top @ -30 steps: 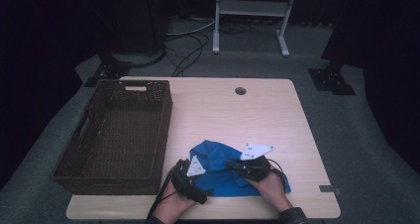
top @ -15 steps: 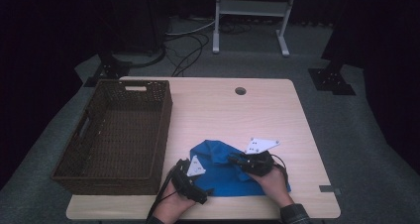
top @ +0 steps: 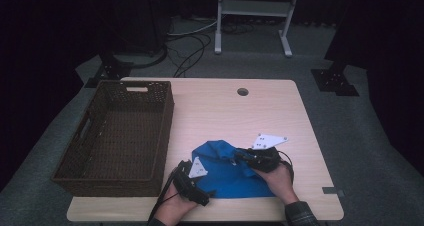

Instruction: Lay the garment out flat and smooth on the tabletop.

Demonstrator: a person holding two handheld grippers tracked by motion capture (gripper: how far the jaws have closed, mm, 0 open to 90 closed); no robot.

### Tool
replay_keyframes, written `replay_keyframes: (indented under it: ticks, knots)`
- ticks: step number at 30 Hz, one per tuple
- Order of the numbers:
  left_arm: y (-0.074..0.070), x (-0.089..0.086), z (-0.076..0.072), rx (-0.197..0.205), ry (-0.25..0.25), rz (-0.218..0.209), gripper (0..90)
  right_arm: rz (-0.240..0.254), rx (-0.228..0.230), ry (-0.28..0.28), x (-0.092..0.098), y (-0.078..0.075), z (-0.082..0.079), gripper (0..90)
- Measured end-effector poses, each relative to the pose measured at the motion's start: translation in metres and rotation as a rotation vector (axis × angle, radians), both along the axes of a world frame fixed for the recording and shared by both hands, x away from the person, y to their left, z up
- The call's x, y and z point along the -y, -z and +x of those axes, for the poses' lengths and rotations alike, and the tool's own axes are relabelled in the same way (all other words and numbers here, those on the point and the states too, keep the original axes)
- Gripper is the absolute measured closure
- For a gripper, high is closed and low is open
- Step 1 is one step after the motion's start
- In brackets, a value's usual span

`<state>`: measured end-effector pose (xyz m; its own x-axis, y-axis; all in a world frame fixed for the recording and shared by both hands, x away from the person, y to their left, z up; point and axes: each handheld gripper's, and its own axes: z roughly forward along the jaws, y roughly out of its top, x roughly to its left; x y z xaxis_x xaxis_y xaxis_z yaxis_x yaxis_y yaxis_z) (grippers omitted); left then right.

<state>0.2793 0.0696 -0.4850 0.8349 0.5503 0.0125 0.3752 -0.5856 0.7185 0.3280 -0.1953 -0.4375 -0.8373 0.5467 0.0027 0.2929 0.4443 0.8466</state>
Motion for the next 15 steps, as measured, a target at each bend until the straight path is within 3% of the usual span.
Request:
replay_keyframes:
  ticks: [7, 15]
  knots:
    - [0.0, 0.0, 0.0, 0.0, -0.001, 0.0, 0.3, -0.001, 0.012, 0.018, 0.003, -0.003, 0.004, 80.0]
    - [0.0, 0.0, 0.0, 0.001, -0.001, 0.001, 0.3, 0.023, -0.025, 0.022, 0.009, -0.004, 0.012, 80.1]
